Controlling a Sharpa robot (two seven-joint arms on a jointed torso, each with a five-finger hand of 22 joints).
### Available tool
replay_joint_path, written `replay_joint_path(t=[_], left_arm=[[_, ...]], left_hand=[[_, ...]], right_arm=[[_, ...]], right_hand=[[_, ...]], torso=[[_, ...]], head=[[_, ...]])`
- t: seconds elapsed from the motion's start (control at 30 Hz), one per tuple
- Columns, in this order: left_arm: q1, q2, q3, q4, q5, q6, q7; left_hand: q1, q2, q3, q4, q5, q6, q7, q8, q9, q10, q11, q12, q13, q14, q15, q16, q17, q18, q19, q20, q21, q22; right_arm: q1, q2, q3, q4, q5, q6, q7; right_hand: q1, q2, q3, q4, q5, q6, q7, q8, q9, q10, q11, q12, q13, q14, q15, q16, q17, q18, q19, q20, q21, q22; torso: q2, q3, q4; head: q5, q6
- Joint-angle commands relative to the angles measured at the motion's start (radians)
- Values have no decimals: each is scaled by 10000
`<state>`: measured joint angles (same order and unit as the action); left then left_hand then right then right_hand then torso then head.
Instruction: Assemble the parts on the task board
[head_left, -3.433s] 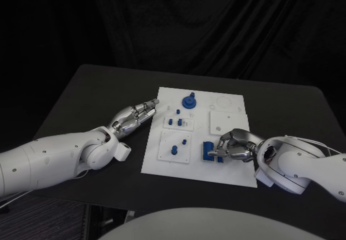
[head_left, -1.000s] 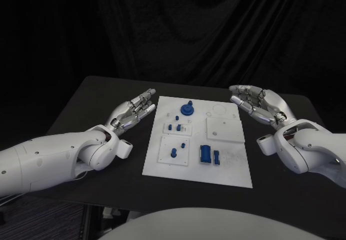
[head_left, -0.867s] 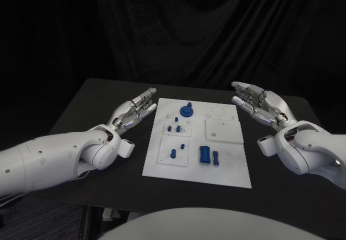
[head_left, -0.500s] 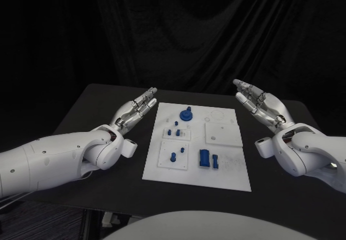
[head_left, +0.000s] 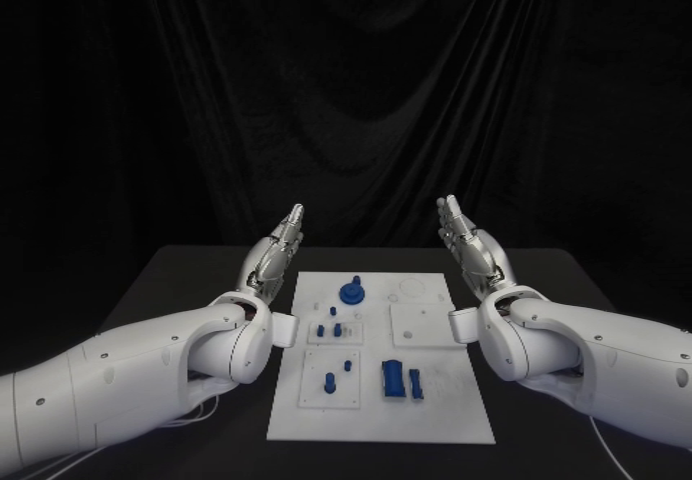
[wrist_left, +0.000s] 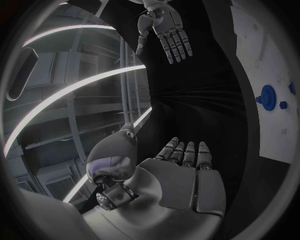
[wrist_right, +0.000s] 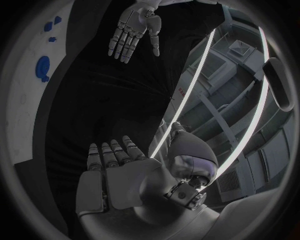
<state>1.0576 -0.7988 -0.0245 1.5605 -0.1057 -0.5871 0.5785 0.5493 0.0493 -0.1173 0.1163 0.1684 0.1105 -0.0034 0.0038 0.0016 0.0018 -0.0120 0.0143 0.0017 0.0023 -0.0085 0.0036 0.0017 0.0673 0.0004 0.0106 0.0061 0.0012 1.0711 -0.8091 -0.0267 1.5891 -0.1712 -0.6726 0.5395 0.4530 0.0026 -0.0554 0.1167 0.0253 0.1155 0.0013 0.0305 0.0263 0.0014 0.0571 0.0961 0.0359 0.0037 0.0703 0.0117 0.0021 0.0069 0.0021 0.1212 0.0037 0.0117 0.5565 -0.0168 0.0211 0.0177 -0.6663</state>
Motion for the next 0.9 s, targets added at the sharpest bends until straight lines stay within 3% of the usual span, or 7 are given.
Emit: replay_joint_path(t=[0.03,0.13,0.17,0.2,0.4,0.43,0.9], left_arm=[[-50,97,111,61,894,-1527,-486],[-71,170,218,89,1024,-1768,-565],[-75,185,242,94,1052,-1820,-582],[-76,188,245,95,1057,-1829,-585],[-76,188,245,95,1057,-1829,-585],[-76,188,245,95,1057,-1829,-585],[-76,188,245,95,1057,-1829,-585]], left_hand=[[-1705,-493,359,-356,-520,-346,34,-38,-16,-18,120,-143,-17,-23,85,-36,-17,-673,-4,-106,-61,-12],[-2106,-493,445,-442,-646,-1105,34,-38,-16,-18,120,-143,-17,-23,85,-36,-17,-673,-4,-106,-61,-12],[-2303,-493,1173,-1163,-701,-1105,34,-38,-16,-18,120,-143,-17,-23,85,-36,-17,-673,-4,-106,-61,-12],[-2434,-493,1173,-1163,-746,-1105,34,-38,-16,-18,120,-143,-17,-23,85,-36,-17,-673,-4,-106,-61,-12],[-3067,-493,1173,-1163,-941,-1105,34,-38,-16,-18,120,-143,-17,-23,85,-36,-17,-673,-4,-106,-61,-12],[-3206,-493,1173,-1163,-1684,-1105,34,-38,-16,-18,120,-143,-17,-23,85,-36,-17,-673,-4,-106,-61,-12],[-4200,-493,1173,-1163,-1684,-1105,34,-38,-16,-18,120,-143,-17,-23,85,-36,-17,-673,-4,-106,-61,-12]], right_arm=[[-123,142,124,-115,1442,-854,-181],[-196,265,242,-178,1665,-953,-192],[-210,289,265,-190,1708,-972,-195],[-211,291,267,-191,1712,-974,-195],[-211,291,267,-191,1712,-974,-195],[-211,291,267,-191,1712,-974,-195],[-211,291,267,-191,1712,-974,-195]], right_hand=[[-1405,-26,554,-359,-253,-358,-13,-305,-263,-14,-571,-961,-359,-37,-703,-117,-21,-69,-21,-379,-37,-117],[-1733,-26,554,-467,-253,-429,-13,-305,-263,-14,-571,-961,-359,-37,-703,-117,-21,-69,-21,-443,-37,-117],[-1894,-26,554,-1167,-253,-1155,-13,-305,-263,-14,-571,-961,-359,-37,-703,-117,-21,-69,-21,-501,-37,-117],[-2003,-26,554,-1167,-253,-1155,-13,-305,-263,-14,-571,-961,-359,-37,-703,-117,-21,-69,-21,-1212,-37,-117],[-2524,-26,554,-1167,-253,-1155,-13,-305,-263,-14,-571,-961,-359,-37,-703,-117,-21,-69,-21,-1212,-37,-117],[-2640,-26,554,-1167,-253,-1155,-13,-305,-263,-14,-571,-961,-359,-37,-703,-117,-21,-69,-21,-1212,-37,-117],[-3599,-26,554,-1167,-253,-1155,-13,-305,-263,-14,-571,-961,-359,-37,-703,-117,-21,-69,-21,-1212,-37,-117]], torso=[[-86,119,-148],[-109,150,-188],[-117,160,-201],[-120,164,-207],[-123,168,-211],[-123,168,-211],[-123,168,-211]], head=[[-102,380],[-151,562],[-166,619],[-172,644],[-177,663],[-177,663],[-177,663]])
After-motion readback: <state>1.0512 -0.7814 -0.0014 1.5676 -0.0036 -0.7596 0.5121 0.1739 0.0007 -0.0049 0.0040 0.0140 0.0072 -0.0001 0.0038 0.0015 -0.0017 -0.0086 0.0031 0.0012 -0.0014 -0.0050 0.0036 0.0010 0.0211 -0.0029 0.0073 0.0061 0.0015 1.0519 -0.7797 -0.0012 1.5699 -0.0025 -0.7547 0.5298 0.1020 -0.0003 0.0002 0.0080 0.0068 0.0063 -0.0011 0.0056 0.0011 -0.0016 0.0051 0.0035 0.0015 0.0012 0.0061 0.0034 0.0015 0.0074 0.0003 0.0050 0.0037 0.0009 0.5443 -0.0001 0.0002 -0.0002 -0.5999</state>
